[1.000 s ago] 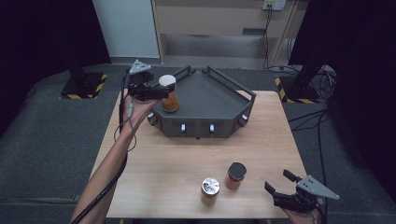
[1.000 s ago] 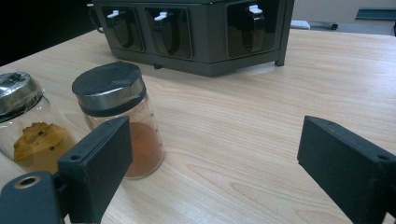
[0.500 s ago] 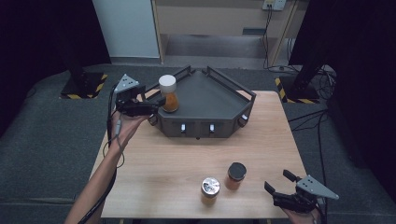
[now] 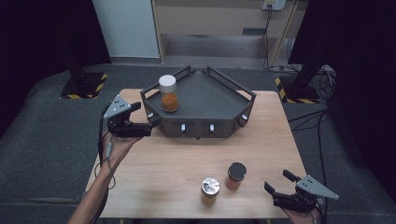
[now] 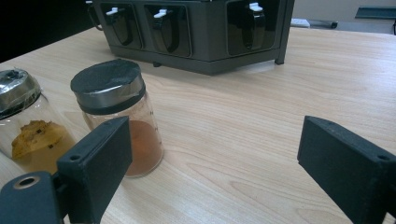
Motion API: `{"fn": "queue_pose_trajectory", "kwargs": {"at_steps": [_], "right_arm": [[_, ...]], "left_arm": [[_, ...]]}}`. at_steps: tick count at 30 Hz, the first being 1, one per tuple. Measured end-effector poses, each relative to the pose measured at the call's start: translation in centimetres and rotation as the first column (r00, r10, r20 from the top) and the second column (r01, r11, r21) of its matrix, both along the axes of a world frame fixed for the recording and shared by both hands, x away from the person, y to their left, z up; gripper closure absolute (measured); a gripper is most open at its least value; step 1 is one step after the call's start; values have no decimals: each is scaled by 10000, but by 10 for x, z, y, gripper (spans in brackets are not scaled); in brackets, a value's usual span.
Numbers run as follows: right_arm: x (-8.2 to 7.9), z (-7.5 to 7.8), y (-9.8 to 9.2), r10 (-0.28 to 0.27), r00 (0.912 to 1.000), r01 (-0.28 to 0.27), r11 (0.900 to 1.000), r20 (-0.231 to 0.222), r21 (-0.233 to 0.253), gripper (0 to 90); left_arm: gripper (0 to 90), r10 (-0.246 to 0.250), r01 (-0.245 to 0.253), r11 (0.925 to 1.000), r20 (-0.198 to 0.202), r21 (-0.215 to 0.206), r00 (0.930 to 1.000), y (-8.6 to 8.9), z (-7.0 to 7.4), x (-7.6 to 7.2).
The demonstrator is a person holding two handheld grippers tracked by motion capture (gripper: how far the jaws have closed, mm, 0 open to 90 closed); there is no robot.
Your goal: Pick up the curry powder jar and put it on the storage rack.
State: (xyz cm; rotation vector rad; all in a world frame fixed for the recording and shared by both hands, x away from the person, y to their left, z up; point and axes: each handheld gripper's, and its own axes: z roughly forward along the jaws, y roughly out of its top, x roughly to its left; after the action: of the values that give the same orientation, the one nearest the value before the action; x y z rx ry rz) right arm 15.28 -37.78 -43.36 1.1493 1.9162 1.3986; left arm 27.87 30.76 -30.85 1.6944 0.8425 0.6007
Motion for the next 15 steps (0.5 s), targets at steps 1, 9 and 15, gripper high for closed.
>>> {"fn": "queue_pose_trajectory", "kwargs": {"at_steps": [1,9,15], "right_arm": [[0,0,0,-6,10000,6,10000,5,-8,102],[0,0,0,-8,10000,8,10000,12,-16,102],[0,0,0,-1,10000,1,10000,0,-17,102]], "left_arm": [[64,-15,15,10000,33,43,10000,0,-3,-4],[67,-245,244,9997,156,79,9996,1,-24,-29],[68,-337,335,9993,100,164,9994,5,-41,-46]]}}
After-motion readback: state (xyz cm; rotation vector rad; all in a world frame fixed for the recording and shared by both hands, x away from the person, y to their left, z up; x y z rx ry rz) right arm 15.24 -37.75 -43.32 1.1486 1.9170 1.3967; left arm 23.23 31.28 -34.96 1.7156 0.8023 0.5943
